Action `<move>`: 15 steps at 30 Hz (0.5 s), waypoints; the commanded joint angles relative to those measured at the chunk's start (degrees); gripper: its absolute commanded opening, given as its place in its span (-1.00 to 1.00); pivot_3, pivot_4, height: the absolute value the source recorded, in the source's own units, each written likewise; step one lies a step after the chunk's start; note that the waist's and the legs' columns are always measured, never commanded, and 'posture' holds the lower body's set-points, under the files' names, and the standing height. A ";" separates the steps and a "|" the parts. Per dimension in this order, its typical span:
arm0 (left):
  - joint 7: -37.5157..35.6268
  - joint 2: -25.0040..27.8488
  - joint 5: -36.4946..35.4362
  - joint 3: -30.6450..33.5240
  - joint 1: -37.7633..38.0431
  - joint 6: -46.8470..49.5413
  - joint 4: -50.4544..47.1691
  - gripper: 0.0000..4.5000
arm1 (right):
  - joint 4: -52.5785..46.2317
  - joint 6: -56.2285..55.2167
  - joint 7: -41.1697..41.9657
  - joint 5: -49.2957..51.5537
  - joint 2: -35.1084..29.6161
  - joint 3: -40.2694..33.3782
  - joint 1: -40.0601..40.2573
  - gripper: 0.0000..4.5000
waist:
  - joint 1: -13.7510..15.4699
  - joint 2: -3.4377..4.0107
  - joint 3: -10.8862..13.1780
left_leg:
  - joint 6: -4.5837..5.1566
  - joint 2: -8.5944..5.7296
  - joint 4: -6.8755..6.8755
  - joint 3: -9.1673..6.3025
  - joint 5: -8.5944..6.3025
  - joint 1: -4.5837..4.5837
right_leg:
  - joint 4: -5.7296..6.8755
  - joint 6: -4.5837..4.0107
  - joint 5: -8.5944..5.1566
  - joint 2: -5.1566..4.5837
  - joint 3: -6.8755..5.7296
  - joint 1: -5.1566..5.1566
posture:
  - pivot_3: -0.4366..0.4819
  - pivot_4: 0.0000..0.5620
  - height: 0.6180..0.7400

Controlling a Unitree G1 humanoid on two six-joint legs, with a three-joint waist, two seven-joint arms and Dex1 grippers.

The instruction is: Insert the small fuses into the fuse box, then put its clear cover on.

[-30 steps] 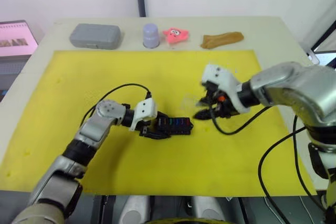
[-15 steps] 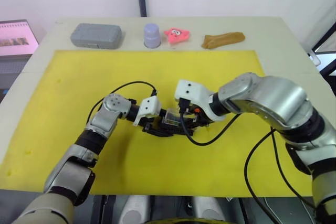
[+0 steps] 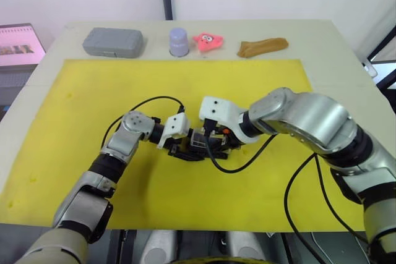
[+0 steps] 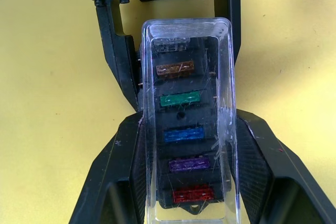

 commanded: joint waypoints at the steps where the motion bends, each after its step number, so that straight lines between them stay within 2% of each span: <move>1: 1.34 -0.03 0.66 0.90 0.40 0.84 -0.79 0.14 | -1.91 0.61 1.12 1.43 0.87 -0.43 -1.22 -0.26 | 0.00 0.00 0.00 | 0.00 0.00 0.00 0.00 0.00 0.00 | 0.00 0.00 0.00 0.00 0.00 0.00 | -0.05 -0.47 1.00; 15: 1.49 -0.37 1.28 1.16 0.63 1.01 -1.02 0.14 | -3.36 -0.78 4.21 2.17 -0.59 -0.14 -1.95 -0.26 | -0.04 0.00 0.00 | 0.01 0.00 0.00 -0.01 -0.01 0.00 | 0.00 0.00 0.00 0.01 0.00 0.00 | -0.05 -0.47 1.00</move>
